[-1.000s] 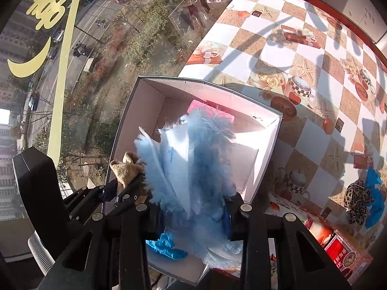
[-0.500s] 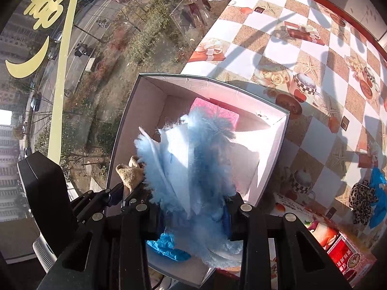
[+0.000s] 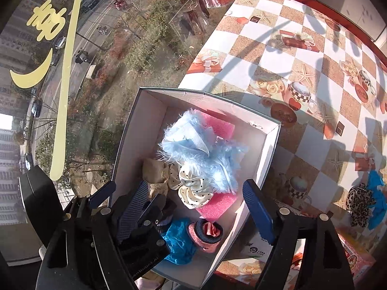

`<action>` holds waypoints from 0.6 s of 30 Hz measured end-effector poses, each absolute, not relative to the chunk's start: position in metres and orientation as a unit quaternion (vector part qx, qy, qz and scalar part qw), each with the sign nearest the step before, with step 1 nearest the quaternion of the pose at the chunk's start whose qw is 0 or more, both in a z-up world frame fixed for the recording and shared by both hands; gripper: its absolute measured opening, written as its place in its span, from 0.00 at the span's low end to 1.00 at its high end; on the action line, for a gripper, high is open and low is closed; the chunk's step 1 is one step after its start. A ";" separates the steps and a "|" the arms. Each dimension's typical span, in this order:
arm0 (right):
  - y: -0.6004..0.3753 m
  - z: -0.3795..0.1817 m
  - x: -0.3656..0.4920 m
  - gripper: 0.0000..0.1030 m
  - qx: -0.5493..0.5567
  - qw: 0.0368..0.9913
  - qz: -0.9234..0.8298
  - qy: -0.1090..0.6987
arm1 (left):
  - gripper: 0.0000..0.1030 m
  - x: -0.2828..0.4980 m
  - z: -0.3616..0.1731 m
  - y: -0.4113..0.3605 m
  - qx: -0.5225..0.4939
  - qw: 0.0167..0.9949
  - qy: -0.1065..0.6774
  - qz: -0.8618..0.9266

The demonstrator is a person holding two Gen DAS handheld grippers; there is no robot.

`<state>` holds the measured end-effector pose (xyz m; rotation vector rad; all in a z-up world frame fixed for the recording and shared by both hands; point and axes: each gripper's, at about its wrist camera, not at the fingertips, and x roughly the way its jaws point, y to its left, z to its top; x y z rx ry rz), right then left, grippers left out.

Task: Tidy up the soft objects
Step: 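Open the left tool over the box while the right tool releases the fluffy item inside, then move both tools from the white box back to the leopard and blue cloths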

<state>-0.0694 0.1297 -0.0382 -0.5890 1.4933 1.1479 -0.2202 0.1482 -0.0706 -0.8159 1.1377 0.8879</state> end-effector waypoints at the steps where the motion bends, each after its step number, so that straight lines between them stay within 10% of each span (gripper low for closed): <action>1: 0.129 -0.037 -0.068 0.79 -0.246 0.553 0.484 0.633 | 1.00 -0.221 -0.069 0.148 -0.366 0.678 0.500 0.396; 18: 0.109 -0.019 -0.050 0.79 -0.225 0.565 0.482 0.631 | 1.00 -0.201 -0.048 0.144 -0.342 0.696 0.495 0.391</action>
